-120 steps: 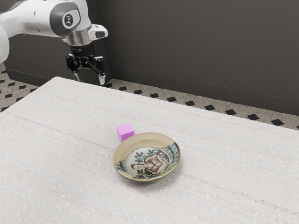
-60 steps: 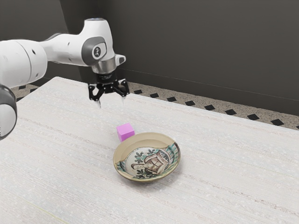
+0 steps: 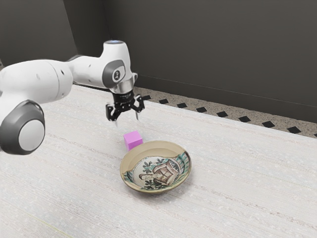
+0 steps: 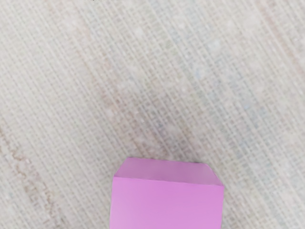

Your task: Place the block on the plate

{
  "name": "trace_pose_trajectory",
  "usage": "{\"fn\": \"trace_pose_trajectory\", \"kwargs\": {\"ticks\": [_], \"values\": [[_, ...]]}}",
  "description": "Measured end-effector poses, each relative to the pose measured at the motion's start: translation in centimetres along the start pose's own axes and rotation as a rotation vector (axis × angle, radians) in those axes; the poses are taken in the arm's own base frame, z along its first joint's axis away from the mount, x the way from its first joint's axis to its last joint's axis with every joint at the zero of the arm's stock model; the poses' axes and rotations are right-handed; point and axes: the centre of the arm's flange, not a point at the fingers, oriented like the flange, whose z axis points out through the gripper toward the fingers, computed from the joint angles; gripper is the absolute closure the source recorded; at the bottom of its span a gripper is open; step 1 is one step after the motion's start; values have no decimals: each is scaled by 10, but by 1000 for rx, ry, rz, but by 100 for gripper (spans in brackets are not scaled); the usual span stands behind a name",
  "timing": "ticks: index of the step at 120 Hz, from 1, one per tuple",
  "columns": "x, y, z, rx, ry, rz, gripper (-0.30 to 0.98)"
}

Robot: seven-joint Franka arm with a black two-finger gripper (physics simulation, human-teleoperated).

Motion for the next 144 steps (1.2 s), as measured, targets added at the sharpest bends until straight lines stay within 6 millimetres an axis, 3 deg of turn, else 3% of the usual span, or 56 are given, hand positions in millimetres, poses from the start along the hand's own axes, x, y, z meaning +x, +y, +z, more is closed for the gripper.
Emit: {"fn": "trace_pose_trajectory", "kwargs": {"ticks": [20,45,75,117,124,136,144], "values": [[-6,10,32,6,-5,-38,0],[-23,17,53,13,7,-20,0],[-22,6,72,33,10,-50,0],[-18,5,91,-30,69,-56,0],[-18,4,94,-38,63,-65,5],[-18,4,93,-58,55,-80,24],[-19,5,91,-68,50,-89,28]]}}
